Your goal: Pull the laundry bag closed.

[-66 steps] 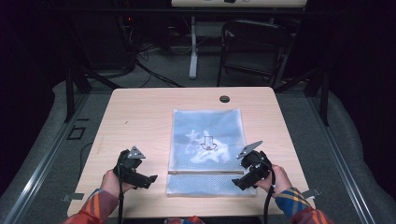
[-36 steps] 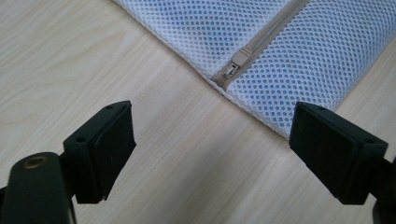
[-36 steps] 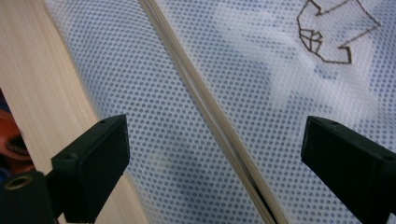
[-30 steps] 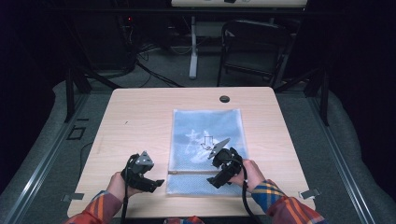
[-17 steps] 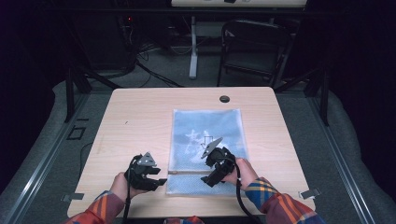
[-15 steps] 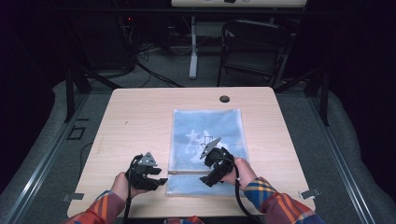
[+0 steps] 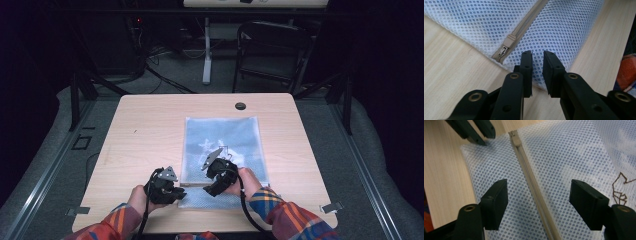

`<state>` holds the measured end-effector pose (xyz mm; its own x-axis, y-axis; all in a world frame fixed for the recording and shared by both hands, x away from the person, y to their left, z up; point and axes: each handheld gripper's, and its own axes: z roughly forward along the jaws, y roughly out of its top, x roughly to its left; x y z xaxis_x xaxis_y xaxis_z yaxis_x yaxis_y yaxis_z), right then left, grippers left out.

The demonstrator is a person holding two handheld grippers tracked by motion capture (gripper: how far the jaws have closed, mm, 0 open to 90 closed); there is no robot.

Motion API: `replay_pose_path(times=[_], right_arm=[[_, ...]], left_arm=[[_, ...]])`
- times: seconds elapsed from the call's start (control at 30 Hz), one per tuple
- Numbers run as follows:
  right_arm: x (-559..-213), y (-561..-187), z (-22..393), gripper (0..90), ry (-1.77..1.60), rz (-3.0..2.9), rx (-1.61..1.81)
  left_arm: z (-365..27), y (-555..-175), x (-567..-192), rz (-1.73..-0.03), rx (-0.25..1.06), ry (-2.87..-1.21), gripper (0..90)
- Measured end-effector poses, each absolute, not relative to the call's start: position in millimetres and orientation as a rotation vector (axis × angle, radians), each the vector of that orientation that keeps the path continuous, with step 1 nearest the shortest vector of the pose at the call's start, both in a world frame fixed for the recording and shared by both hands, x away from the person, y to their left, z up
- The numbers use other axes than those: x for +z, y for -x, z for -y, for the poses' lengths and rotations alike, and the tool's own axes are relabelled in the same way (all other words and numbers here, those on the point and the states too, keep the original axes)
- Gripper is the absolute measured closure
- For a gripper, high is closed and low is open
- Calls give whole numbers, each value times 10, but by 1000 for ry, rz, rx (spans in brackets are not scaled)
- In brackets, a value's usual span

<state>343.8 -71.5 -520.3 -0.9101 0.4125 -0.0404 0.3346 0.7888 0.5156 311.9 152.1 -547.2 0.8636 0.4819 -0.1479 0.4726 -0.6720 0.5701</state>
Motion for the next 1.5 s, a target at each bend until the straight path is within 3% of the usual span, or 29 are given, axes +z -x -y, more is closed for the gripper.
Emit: replay_pose_path(times=[0.33, 0.6, 1.03, 1.3, 1.5], right_arm=[[-5269, -3465, 531, 502, -553, -2827, 810], [-5364, -3466, 372, 625, -518, -2820, 826], [-5463, -3471, 185, 715, -476, -2814, 848], [-5531, -3495, 131, 726, -490, -2823, 857], [-5576, -3487, 96, 797, -465, -2828, 873]], left_arm=[[-1552, -3110, -5523, -661, 22, -2416, 895], [-1565, -3135, -5573, -701, 13, -2421, 899], [-1546, -3170, -5643, -711, 13, -2414, 899], [-1556, -3171, -5650, -724, 4, -2405, 900], [-1569, -3183, -5656, -746, -18, -2396, 900]])
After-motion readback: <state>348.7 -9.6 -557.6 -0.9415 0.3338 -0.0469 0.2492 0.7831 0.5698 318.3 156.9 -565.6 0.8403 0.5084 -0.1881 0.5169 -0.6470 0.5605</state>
